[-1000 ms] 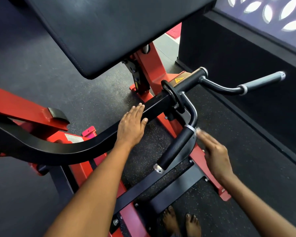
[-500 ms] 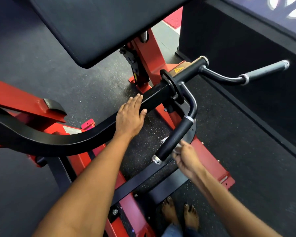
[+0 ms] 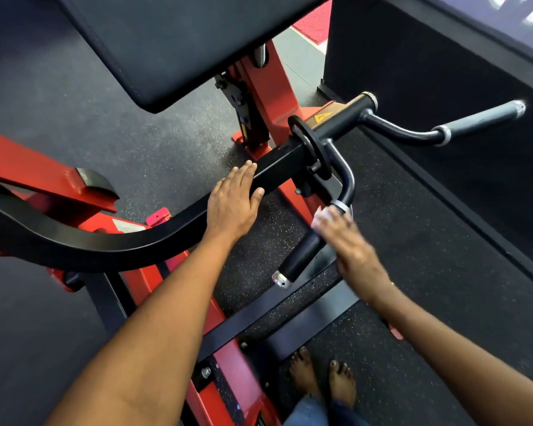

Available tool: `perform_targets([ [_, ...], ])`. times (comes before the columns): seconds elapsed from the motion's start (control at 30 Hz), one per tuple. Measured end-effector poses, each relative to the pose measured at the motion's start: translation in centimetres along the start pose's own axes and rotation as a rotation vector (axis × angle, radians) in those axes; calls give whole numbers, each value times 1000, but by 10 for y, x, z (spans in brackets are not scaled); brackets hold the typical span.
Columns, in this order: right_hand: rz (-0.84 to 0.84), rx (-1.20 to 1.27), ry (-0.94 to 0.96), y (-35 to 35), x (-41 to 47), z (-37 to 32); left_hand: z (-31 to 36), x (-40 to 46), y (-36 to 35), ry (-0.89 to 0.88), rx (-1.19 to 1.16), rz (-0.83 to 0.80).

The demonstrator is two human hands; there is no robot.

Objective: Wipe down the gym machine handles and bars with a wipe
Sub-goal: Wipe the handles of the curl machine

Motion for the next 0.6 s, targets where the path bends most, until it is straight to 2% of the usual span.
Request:
perform_targets([
  [0.07, -158, -51, 141, -36, -21, -17, 0, 0, 0, -4, -2, 8],
  [0.13, -277, 29, 291, -58, -36, -48, 0, 0, 0, -1, -6, 8],
  [0.2, -303, 121, 359, -57, -32, -66, 0, -1, 0, -6, -13, 6],
  [0.23, -227, 149, 336, -46, -19, -63, 0, -1, 0, -9, -16, 8],
  [0.3, -5, 96, 151, -16, 13, -36, 0, -1, 0, -9, -17, 16],
  [0.37, 65, -53, -32, 9, 39, 0, -1, -1, -1, -3, -13, 21],
  [0.43, -17, -160, -62, 12, 52, 11, -1, -1, -1, 0, -16, 26],
  [0.5, -122, -267, 4, -3, 56, -3, -1, -1, -1, 5, -20, 26],
  [0.6, -247, -229, 159, -43, 34, -44, 0, -1, 0, 5, -16, 18],
])
Point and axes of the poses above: each hand's wrist, its own x-axis towards the middle knuckle, its own y-axis out of the back of the hand, z = x × y, the point moved 5 cm from there along x, towards the middle knuckle, and after that the axes turned 2 degrees about y, right-handed, at the moved point
